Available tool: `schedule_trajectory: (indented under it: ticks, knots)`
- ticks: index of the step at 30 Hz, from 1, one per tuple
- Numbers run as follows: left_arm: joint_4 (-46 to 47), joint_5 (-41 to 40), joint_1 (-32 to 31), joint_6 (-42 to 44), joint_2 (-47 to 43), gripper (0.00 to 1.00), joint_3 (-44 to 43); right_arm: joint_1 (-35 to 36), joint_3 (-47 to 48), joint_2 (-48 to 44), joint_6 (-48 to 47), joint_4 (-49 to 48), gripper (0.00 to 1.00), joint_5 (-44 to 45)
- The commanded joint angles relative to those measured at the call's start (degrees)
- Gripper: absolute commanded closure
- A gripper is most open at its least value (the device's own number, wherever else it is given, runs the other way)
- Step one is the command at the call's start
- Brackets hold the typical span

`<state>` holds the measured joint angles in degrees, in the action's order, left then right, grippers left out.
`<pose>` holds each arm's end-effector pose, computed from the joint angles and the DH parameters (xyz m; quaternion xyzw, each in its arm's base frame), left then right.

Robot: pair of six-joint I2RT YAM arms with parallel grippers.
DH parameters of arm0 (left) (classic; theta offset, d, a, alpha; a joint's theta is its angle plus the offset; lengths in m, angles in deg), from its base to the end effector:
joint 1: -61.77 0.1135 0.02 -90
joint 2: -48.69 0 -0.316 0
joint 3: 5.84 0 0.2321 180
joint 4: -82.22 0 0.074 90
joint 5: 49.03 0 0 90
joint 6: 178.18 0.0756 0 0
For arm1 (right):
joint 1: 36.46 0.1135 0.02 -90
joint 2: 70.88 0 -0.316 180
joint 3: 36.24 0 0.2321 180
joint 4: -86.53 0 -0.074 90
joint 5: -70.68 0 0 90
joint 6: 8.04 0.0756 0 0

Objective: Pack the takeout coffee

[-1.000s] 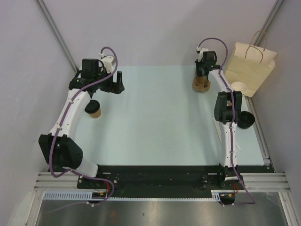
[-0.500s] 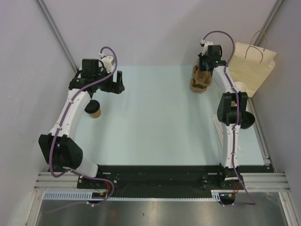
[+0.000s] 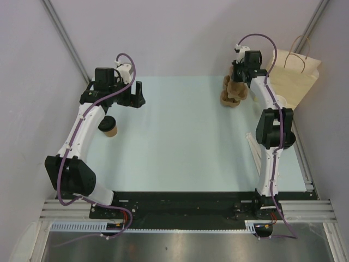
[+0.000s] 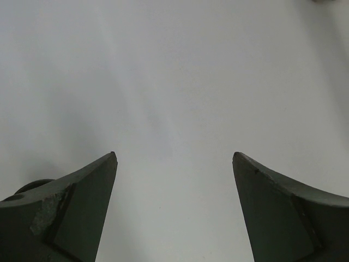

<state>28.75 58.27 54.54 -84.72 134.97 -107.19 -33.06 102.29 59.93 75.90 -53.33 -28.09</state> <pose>0.3327 -0.0649 0.3984 0.1481 0.8801 -0.1495 0.4256 0.5803 0.0460 0.3041 -0.1088 0.8678 0.0558 0.4816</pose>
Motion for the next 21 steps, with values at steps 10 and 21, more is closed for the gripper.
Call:
schedule_trajectory:
  ticks: [10, 21]
  knots:
    - [13.9, 15.6, -0.2, -9.9, -3.9, 0.09, 4.1, 0.3, -5.2, -16.0, 8.4, -0.1, 1.00, -16.4]
    - [31.9, 22.8, -9.0, -29.3, 0.7, 0.16, 8.1, 5.4, -24.4, -32.1, 22.0, -1.5, 1.00, -32.3]
